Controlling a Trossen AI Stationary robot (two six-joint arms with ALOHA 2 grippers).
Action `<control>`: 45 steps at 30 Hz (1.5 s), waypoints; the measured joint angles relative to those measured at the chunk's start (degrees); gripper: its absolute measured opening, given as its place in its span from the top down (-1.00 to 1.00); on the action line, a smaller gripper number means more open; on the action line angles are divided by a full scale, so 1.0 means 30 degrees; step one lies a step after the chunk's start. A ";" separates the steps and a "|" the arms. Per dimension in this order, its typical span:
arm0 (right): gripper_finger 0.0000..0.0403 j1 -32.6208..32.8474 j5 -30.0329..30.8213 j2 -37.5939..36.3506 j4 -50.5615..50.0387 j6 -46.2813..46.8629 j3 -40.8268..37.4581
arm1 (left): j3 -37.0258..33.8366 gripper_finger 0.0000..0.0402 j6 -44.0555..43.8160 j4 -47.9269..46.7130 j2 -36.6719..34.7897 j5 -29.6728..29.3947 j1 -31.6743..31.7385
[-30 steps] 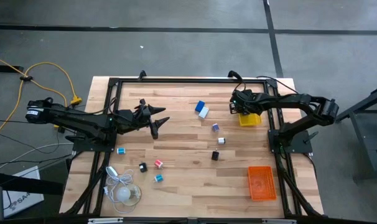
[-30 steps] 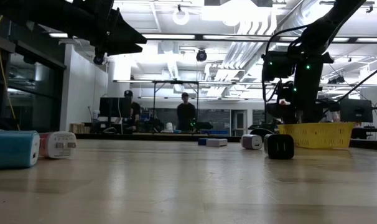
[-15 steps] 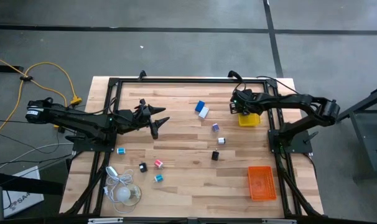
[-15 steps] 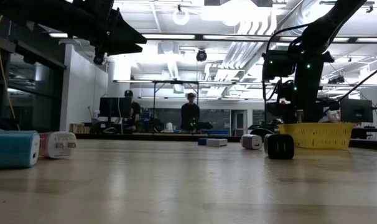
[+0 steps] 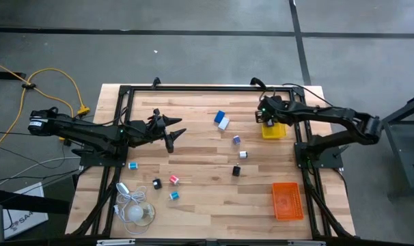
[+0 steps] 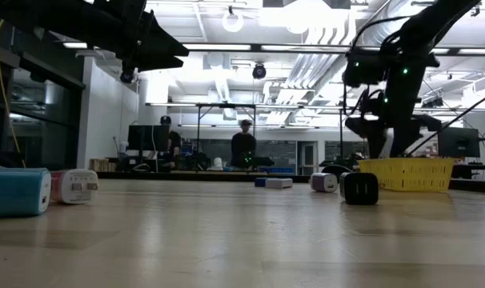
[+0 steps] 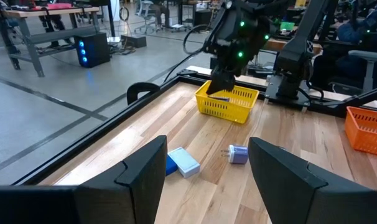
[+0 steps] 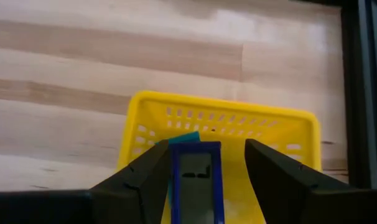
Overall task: Pick & Place Office items
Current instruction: Put the white digital clock into the yellow bin
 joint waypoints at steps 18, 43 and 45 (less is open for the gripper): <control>0.04 0.1420 -0.0208 -0.2554 0.0222 -0.2259 0.0000 | 0.0000 -0.09 0.0001 -0.0004 0.0000 0.0000 0.0003; 0.04 0.4174 -0.6845 -0.0817 1.0606 -1.1928 0.0002 | 0.0000 -0.09 0.0000 -0.0003 0.0000 0.0000 0.0005; 0.04 0.4343 -0.7235 -0.0266 1.1092 -1.1928 0.0000 | 0.0000 -0.09 0.0007 0.0000 0.0000 0.0000 0.0001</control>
